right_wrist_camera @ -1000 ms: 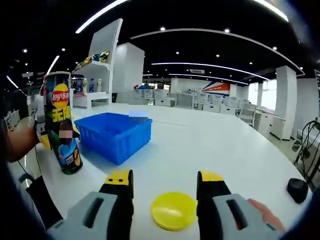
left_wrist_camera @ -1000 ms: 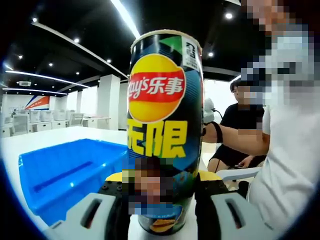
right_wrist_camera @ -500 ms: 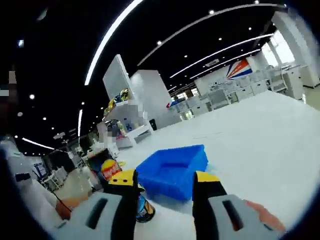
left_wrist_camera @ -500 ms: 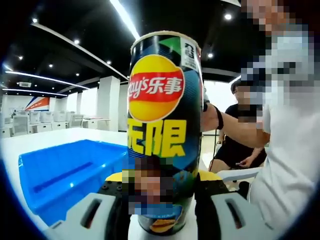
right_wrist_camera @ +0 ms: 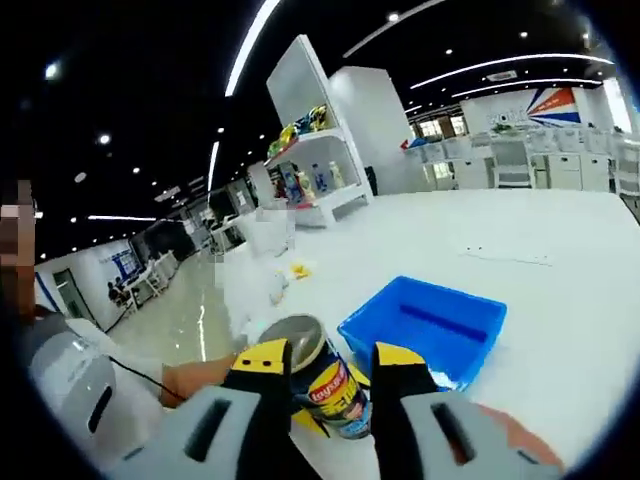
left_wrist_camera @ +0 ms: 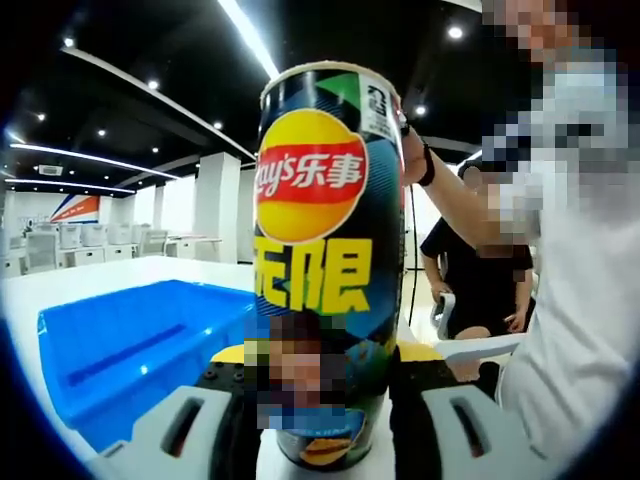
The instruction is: Open the lid of the chip container on the table, take out the chips, place them into the box in front of the container, and close the lid
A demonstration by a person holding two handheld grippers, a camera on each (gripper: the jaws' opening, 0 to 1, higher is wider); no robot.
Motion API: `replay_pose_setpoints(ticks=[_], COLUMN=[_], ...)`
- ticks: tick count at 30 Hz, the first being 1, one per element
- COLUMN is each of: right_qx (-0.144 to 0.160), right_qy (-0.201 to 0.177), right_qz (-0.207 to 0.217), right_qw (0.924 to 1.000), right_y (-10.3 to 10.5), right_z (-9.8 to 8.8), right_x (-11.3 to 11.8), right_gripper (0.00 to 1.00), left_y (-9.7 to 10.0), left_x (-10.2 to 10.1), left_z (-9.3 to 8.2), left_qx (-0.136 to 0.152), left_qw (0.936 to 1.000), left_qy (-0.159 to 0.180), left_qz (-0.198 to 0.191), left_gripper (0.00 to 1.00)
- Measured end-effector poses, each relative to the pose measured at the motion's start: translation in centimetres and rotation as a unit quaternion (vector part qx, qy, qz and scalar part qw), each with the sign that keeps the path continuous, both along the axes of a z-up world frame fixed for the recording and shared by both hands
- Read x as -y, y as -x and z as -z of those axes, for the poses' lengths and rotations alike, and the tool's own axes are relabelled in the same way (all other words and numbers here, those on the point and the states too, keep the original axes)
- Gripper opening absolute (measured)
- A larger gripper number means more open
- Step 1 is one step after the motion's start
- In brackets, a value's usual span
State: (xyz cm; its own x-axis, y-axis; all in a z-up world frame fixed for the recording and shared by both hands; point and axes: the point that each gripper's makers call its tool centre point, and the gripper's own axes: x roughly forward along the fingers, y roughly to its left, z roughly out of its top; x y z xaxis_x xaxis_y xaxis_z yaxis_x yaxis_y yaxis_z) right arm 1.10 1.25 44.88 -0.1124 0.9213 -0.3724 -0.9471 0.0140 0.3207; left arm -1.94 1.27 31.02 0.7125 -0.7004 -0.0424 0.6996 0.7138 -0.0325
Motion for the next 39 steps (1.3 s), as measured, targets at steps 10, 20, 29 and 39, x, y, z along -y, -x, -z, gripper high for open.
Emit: replay_pose_setpoints(ticks=[10,20,29,39], right_qx=[0.015,0.069,0.144,0.165], right_qy=[0.101,0.185,0.244,0.255], right_qz=[-0.033,-0.052,-0.064,-0.052], right_qw=[0.9942,0.9790,0.9570,0.9512], right_y=[0.8,1.2,1.9,1.8], right_z=[0.7,2.6,2.6,2.7], right_x=[-1.6,-2.4,-2.4,-2.1], right_gripper=[0.20,0.16,0.01,0.00], left_y=[0.1,0.1,0.0,0.0], left_x=[0.0,0.0,0.3,0.3], left_z=[0.0,0.0,0.0,0.0], left_qx=[0.001,0.003,0.005,0.005], left_qw=[1.0000,1.0000,1.0000,0.9999], left_qy=[-0.001,0.001,-0.003,-0.004], left_qz=[0.000,-0.002,-0.008,-0.015], left_gripper=[0.50,0.50,0.50,0.50])
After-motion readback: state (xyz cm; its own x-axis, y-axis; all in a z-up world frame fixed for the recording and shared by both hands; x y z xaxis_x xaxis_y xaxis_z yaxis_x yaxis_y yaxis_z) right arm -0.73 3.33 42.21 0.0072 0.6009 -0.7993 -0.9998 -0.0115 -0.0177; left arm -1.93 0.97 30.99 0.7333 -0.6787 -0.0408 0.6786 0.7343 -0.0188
